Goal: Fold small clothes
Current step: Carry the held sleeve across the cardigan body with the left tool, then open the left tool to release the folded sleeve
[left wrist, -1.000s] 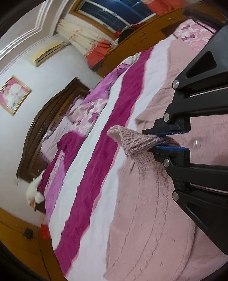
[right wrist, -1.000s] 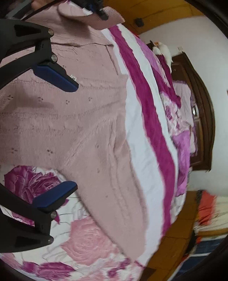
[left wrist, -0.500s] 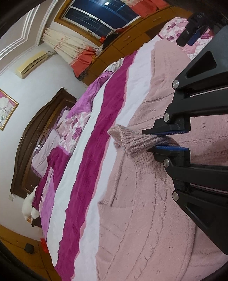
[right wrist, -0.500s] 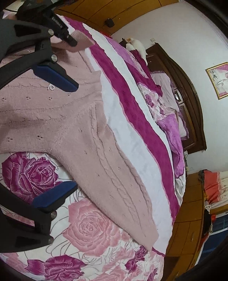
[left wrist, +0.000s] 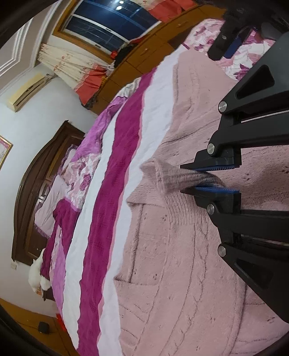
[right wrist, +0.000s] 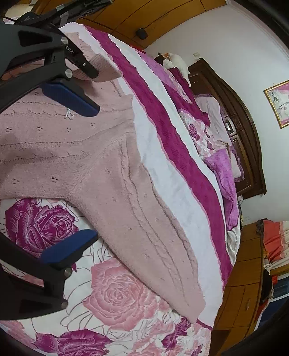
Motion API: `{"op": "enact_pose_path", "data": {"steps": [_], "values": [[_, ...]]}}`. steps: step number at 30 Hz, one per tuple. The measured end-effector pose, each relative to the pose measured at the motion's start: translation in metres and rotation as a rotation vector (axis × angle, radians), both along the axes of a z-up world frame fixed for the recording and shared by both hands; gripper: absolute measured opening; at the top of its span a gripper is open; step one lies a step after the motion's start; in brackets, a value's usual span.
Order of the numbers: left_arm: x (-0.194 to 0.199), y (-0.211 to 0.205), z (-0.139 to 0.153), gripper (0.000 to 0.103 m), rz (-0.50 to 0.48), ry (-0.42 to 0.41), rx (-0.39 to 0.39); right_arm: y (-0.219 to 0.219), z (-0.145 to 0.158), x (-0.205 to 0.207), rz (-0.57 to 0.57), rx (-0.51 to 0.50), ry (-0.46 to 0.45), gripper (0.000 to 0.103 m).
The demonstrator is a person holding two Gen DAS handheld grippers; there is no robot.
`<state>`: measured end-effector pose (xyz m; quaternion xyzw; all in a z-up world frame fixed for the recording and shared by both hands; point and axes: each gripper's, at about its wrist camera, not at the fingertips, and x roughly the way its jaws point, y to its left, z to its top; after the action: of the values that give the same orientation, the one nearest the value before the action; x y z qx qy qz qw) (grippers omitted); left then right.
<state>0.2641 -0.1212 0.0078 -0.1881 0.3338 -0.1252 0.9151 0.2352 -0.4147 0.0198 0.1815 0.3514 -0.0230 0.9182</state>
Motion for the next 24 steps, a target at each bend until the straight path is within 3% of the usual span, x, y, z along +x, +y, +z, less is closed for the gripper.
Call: {"op": "enact_pose_path", "data": {"steps": [6,13,20,24], "values": [[-0.007,-0.015,0.004,0.000,-0.041,0.003,0.050,0.005,-0.001,0.002,0.024,-0.014,0.007,0.103],[-0.026,-0.015,0.034,0.005,-0.074,-0.003,0.143,0.007,-0.004,0.003,0.062,0.020,0.023,0.103],[-0.057,0.040,0.064,0.006,0.004,-0.026,0.178,0.004,-0.007,0.000,0.096,0.026,0.026,0.103],[-0.076,0.082,0.068,0.009,0.090,-0.033,0.255,-0.016,-0.004,-0.009,0.096,0.119,-0.043,0.103]]}}
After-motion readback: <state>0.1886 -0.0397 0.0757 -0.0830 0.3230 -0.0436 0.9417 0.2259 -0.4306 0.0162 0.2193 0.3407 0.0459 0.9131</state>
